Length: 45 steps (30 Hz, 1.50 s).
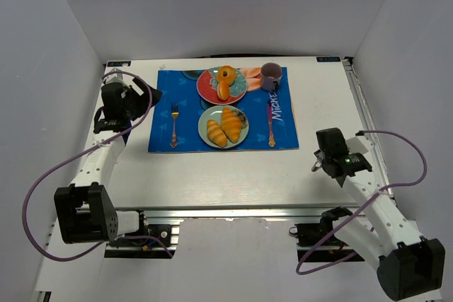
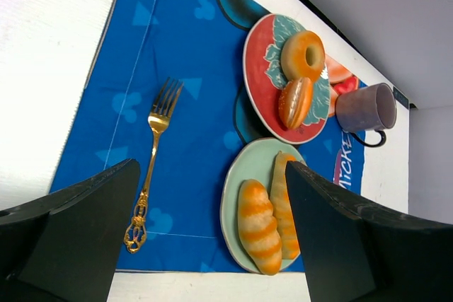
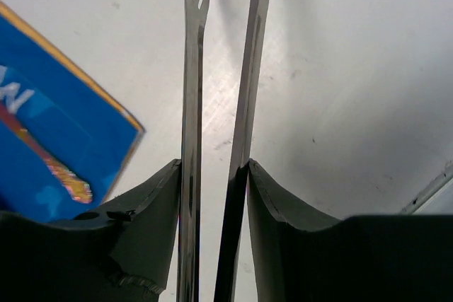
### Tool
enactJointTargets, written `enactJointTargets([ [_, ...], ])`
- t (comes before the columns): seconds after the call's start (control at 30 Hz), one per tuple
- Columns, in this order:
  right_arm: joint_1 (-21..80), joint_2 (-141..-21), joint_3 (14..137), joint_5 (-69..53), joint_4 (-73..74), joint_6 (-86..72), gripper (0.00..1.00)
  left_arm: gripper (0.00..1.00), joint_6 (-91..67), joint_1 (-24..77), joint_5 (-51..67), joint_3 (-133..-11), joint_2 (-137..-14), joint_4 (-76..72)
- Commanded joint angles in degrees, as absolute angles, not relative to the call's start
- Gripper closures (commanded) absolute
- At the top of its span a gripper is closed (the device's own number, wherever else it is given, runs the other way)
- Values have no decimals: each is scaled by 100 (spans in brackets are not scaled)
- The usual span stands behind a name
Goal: Place the bread
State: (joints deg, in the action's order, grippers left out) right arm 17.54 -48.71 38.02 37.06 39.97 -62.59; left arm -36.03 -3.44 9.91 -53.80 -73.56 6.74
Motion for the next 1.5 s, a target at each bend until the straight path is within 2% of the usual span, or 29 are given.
enactJointTargets([
  [0.0, 1696, -5184, 3507, 3481, 3525, -6846, 54, 5, -3586, -290, 1037, -5370, -7014, 536],
  [0.23, 1688, -5993, 2971, 3244, 2787, -7075, 51, 5, -3533, -290, 984, -5317, -6970, 606],
  [0.47, 1687, -6293, 2786, 2857, 2470, -7005, 17, 5, -3481, -281, 932, -5274, -7014, 650],
  [0.53, 1679, -6109, 2934, 2839, 2644, -6909, 11, 5, -3454, -290, 914, -5274, -7040, 677],
  [0.67, 1679, -5512, 3356, 2874, 3337, -6427, 11, 5, -3410, -290, 853, -5317, -7075, 729],
  [0.8, 1679, -4888, 4618, 3005, 4085, -5505, 11, 5, -3305, -290, 747, -5422, -7101, 905],
  [1.0, 1679, -5018, 5747, 3393, 4886, -4520, 11, 5, -3147, -290, 501, -5572, -7268, 1125],
  [1.2, 1670, -5115, 5959, 2927, 4194, -4052, 11, 5, -3085, -290, 194, -5537, -7164, 1301],
  [1.33, 1670, -4975, 5582, 2655, 2896, -3964, 11, 5, -3041, -290, -130, -5590, -7005, 1537],
  [1.47, 1679, -5360, 5440, 1759, 2180, -3754, 11, 5, -2944, -290, -526, -5581, -6803, 1793],
])
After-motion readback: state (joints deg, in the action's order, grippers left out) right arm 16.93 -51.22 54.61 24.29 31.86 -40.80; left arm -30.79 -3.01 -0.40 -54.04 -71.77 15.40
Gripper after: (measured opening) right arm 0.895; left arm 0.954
